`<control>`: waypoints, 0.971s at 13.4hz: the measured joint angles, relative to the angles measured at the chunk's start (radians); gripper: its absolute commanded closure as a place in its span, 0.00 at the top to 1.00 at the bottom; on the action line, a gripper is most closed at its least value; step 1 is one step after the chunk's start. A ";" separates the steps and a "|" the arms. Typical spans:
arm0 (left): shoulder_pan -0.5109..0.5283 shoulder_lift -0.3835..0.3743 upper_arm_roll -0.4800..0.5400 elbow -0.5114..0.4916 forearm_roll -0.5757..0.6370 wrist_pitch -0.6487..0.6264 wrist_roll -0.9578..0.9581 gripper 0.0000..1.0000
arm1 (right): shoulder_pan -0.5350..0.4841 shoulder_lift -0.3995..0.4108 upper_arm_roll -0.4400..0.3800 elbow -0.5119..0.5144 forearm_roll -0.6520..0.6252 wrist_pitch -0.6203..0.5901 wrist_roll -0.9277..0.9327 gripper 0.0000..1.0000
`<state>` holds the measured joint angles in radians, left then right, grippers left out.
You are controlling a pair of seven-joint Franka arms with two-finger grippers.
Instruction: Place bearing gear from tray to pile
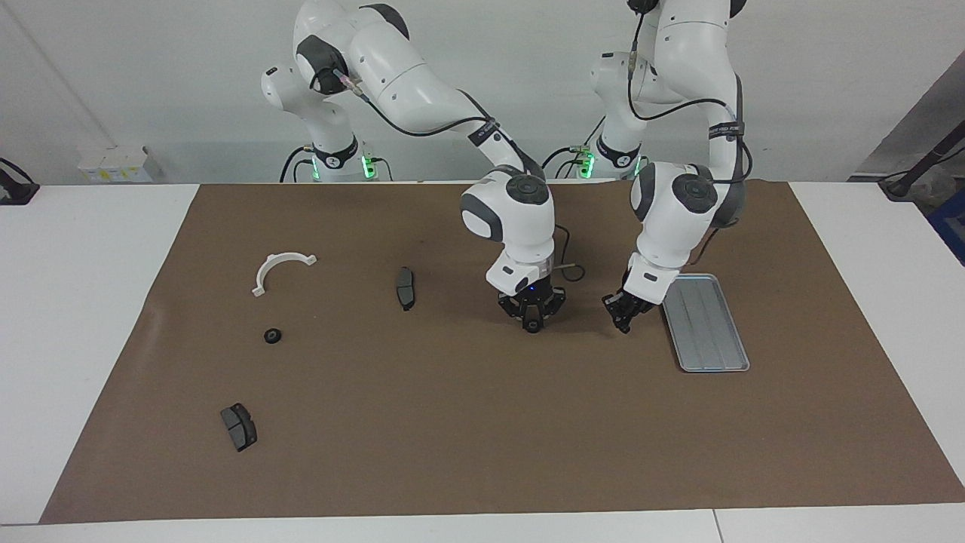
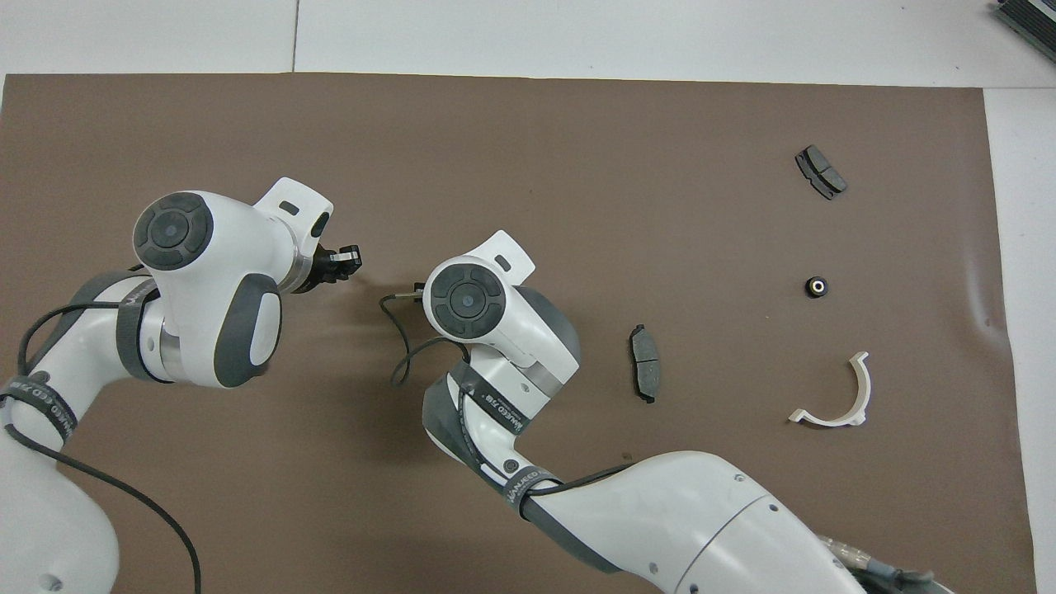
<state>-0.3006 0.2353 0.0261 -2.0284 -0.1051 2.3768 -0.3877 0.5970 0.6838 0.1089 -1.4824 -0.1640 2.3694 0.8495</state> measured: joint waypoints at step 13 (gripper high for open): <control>-0.295 0.014 -0.005 0.000 0.000 0.119 -0.228 0.01 | -0.400 -0.446 -0.010 -0.497 0.057 -0.002 -0.330 0.00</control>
<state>-0.5959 0.2495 0.0215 -2.0282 -0.1051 2.4953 -0.6157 0.1969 0.2380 0.0988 -1.9796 -0.1075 2.3678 0.5194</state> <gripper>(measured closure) 0.863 0.665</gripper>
